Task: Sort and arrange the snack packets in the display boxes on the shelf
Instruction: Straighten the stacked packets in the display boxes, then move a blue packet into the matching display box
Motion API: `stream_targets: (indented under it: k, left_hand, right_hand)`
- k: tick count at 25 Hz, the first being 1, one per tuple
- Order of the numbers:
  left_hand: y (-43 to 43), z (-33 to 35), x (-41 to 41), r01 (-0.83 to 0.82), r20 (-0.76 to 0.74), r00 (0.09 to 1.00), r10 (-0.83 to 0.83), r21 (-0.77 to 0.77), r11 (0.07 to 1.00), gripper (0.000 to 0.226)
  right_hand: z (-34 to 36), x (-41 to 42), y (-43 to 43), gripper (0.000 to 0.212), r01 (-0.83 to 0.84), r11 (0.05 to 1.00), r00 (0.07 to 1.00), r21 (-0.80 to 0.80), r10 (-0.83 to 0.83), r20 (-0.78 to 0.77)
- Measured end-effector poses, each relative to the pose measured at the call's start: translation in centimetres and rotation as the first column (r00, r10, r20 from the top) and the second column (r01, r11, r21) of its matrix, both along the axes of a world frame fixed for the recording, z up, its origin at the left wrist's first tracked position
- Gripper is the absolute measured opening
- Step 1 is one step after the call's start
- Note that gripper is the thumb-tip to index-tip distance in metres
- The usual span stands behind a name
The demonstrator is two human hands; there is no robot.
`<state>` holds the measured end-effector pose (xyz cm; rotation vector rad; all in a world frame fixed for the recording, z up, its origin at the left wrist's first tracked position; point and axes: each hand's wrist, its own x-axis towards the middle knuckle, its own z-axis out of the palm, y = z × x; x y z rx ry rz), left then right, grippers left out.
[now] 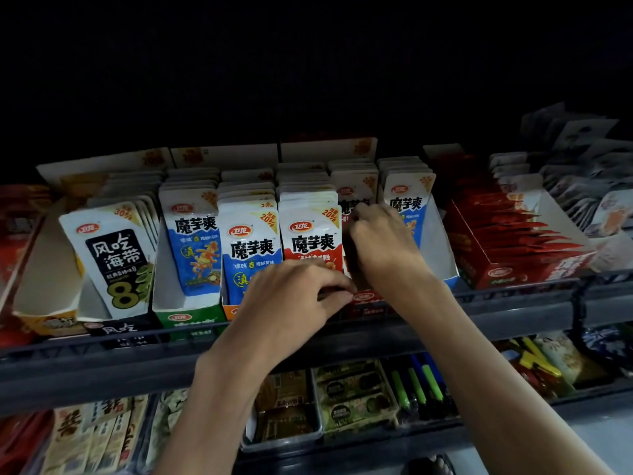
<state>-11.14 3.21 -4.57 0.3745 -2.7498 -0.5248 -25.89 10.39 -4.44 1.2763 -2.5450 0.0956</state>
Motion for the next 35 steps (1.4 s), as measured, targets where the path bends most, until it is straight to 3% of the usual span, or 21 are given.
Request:
stream_targets:
  k: [3, 8, 11, 16, 20, 23, 25, 28, 35]
  left_hand:
    - [-0.1, 0.1, 0.0, 0.009, 0.002, 1.0, -0.009, 0.008, 1.0, 0.023]
    - [-0.1, 0.1, 0.1, 0.009, 0.014, 1.0, -0.01, 0.016, 1.0, 0.023]
    - [-0.2, 0.1, 0.2, 0.015, 0.013, 1.0, -0.015, 0.019, 1.0, 0.023]
    - [-0.4, 0.0, 0.7, 0.005, -0.04, 0.999, -0.002, 0.093, 0.996, 0.021]
    - [-1.1, 0.7, 2.1, -0.039, -0.192, 0.977, 0.089, 0.249, 0.968, 0.018]
    - [-3.1, 1.4, 3.7, -0.172, -0.371, 0.872, 0.319, 0.378, 0.91, 0.012]
    - [-4.8, 1.6, 5.0, -0.243, -0.445, 0.768, 0.461, 0.463, 0.852, 0.011]
    - [-7.2, 1.1, 6.5, -0.365, -0.392, 0.678, 0.622, 0.555, 0.747, 0.021]
    - [-9.6, 0.5, 9.3, -0.588, -0.177, 0.682, 0.71, 0.445, 0.676, 0.02]
  right_hand:
    - [0.2, 0.1, -0.1, 0.035, -0.004, 1.0, 0.996, -0.001, 0.004, -0.089]
    - [0.0, 0.2, 0.0, 0.05, 0.032, 0.999, 0.997, 0.022, -0.03, -0.075]
    - [0.4, 0.2, 0.5, 0.047, -0.002, 1.0, 1.0, -0.018, 0.002, -0.013]
    - [2.2, 0.7, 2.0, 0.035, 0.066, 0.937, 0.982, -0.343, 0.0, 0.187]
    - [4.1, 1.8, 3.0, 0.023, 0.011, 0.811, 0.993, -0.585, 0.063, 0.105]
    - [5.1, 3.4, 2.6, 0.019, -0.152, 0.702, 0.964, -0.696, 0.262, 0.053]
    - [5.2, 4.9, 1.6, 0.019, -0.231, 0.692, 0.933, -0.683, 0.358, 0.047]
    - [5.1, 7.0, -0.6, 0.019, -0.315, 0.724, 0.893, -0.614, 0.446, 0.066]
    - [4.7, 12.2, -7.5, 0.034, -0.349, 0.841, 0.873, -0.414, 0.452, 0.184]
